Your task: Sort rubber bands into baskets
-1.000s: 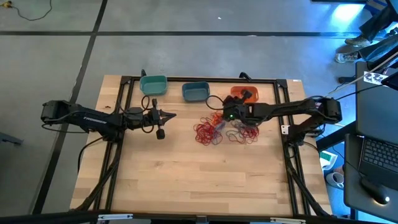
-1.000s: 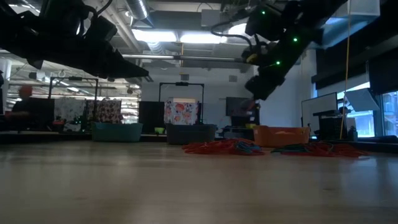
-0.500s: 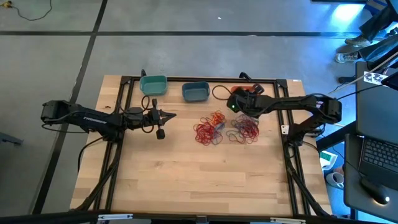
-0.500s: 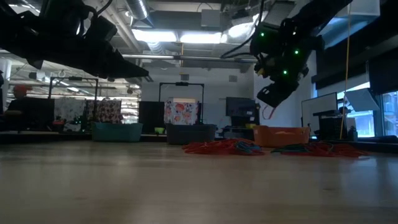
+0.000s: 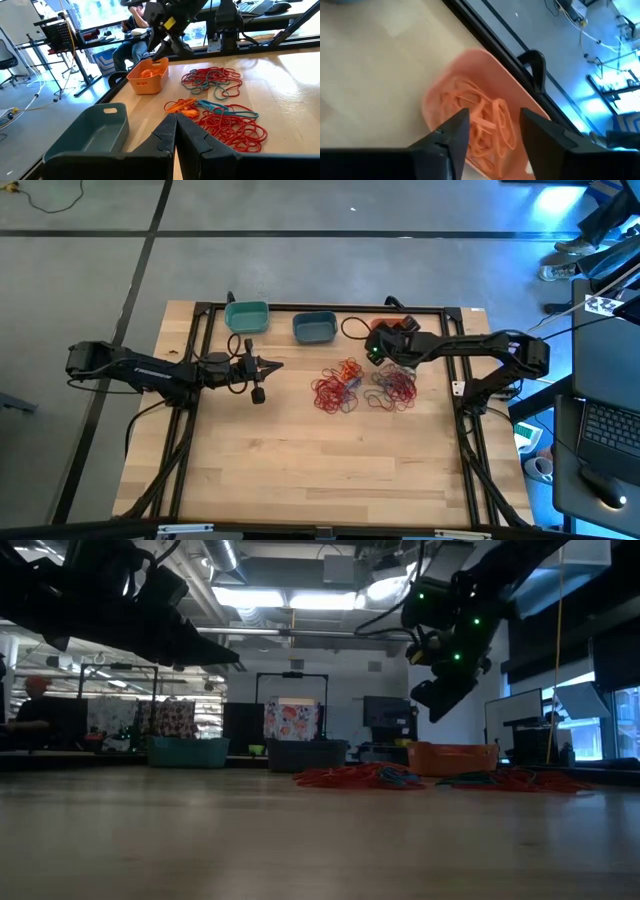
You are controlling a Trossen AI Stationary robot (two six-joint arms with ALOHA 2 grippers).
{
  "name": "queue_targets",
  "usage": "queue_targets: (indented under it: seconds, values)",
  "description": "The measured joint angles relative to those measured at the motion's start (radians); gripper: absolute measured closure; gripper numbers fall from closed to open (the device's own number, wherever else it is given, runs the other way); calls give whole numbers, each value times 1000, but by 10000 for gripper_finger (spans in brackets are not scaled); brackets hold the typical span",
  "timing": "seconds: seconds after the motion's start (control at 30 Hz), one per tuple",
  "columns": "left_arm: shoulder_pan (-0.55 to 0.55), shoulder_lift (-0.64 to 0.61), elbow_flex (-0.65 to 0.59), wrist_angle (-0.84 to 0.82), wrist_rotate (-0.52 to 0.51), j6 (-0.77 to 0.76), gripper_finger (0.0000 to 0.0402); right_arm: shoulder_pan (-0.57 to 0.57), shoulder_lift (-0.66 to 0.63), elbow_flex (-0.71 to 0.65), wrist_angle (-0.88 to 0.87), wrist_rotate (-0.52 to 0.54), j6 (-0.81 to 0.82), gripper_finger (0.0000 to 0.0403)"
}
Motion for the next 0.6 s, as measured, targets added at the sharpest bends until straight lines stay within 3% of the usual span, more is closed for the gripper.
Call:
queue_targets:
  seconds: [0.2,0.47,0.6]
  values:
    - [0,0,0,0,0,0,396,73,0,0,115,-91,-102,210]
    - [0,0,0,6,0,-5,396,137,0,0,238,-429,-151,210]
    - [0,0,0,6,0,-6,396,158,15,0,246,-461,-146,210]
